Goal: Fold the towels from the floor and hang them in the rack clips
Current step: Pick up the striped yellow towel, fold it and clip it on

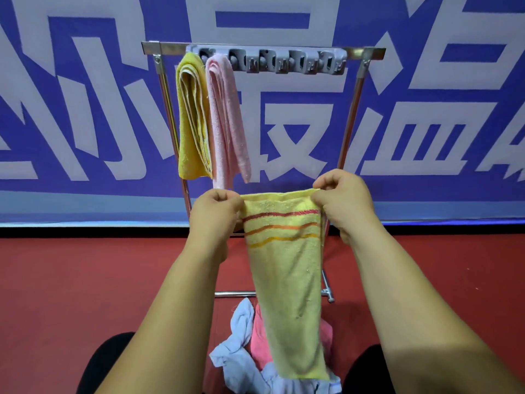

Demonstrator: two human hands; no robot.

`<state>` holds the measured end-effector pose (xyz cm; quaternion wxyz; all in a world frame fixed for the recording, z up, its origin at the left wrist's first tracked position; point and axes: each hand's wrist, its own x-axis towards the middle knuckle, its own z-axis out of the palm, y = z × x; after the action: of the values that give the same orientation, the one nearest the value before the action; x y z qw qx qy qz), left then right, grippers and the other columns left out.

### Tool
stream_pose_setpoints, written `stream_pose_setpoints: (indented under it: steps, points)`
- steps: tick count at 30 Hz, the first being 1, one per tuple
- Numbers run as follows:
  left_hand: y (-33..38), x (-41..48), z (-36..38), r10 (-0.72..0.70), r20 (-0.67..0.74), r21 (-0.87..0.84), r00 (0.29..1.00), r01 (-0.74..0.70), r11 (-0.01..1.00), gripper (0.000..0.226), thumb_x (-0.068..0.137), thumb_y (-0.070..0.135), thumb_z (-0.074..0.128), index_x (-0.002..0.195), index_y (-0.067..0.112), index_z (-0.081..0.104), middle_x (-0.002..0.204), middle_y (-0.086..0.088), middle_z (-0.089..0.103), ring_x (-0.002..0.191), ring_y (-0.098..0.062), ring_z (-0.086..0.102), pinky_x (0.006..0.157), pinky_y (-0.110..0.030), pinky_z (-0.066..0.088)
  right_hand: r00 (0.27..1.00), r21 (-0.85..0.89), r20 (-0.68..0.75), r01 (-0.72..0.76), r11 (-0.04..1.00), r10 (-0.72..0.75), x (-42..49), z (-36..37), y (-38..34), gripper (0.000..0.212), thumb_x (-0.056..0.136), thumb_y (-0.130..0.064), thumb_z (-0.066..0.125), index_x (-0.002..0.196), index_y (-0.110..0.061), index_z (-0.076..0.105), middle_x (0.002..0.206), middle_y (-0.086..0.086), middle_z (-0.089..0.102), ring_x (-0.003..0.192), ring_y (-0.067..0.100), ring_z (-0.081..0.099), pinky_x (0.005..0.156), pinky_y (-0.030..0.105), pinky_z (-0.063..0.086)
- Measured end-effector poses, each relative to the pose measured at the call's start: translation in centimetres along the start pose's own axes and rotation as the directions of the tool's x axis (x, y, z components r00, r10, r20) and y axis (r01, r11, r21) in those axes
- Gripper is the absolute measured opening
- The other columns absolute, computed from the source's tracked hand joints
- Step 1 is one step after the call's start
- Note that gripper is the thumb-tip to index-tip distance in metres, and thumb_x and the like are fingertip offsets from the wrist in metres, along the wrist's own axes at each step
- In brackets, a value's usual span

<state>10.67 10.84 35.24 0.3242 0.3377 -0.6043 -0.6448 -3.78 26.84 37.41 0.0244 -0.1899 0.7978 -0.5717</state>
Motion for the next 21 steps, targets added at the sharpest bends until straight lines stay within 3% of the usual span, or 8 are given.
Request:
stream_pose_setpoints:
  steps: [3, 6, 13, 21]
  points:
    - [-0.8, -0.1, 0.3, -0.071, 0.04, -0.085, 0.997, 0.075, 0.994, 0.019, 0.08, -0.006, 0.063, 0.074, 0.012, 0.06, 0.064, -0.011, 0.056, 0.054, -0.022, 0.052, 0.065, -0.039, 0.053, 1.0, -0.003, 0.027, 0.002, 1.0, -0.002, -0.4, 0.3, 0.0, 0.023, 0.075, 0.001, 0.069, 0.082, -0.021, 0.072, 0.065, -0.005, 0.057, 0.062, 0.016, 0.053, 0.06, 0.039, 0.049]
    - [-1.4, -0.8, 1.0, -0.064, 0.081, -0.134, 0.995, 0.075, 0.988, 0.019, 0.083, -0.011, 0.064, 0.084, 0.007, 0.06, 0.078, -0.018, 0.061, 0.069, -0.029, 0.062, 0.067, -0.04, 0.059, 1.0, -0.006, 0.012, 0.009, 1.0, -0.009, -0.9, 0.7, 0.0, 0.021, 0.075, -0.002, 0.073, 0.082, -0.022, 0.073, 0.064, -0.01, 0.058, 0.064, 0.014, 0.056, 0.067, 0.045, 0.057]
    - [-1.3, -2.1, 2.6, -0.036, 0.125, -0.225, 0.991, 0.063, 0.972, 0.025, 0.079, -0.014, 0.07, 0.091, 0.007, 0.061, 0.084, -0.019, 0.064, 0.078, -0.034, 0.065, 0.078, -0.046, 0.056, 0.989, -0.081, 0.064, 0.137, 0.987, -0.132, -2.1, 2.0, -1.2, 0.017, 0.08, -0.008, 0.074, 0.083, -0.025, 0.072, 0.066, -0.012, 0.065, 0.06, 0.004, 0.057, 0.06, 0.028, 0.05]
    - [-1.1, -3.1, 3.1, -0.024, 0.148, -0.247, 0.989, 0.06, 0.967, 0.023, 0.086, -0.013, 0.071, 0.099, 0.004, 0.063, 0.087, -0.021, 0.063, 0.078, -0.032, 0.07, 0.081, -0.039, 0.062, 0.97, -0.083, 0.145, 0.207, 0.975, -0.194, -3.0, 2.4, -1.0, 0.017, 0.088, -0.008, 0.076, 0.087, -0.025, 0.073, 0.077, -0.01, 0.071, 0.071, 0.003, 0.065, 0.057, 0.013, 0.049]
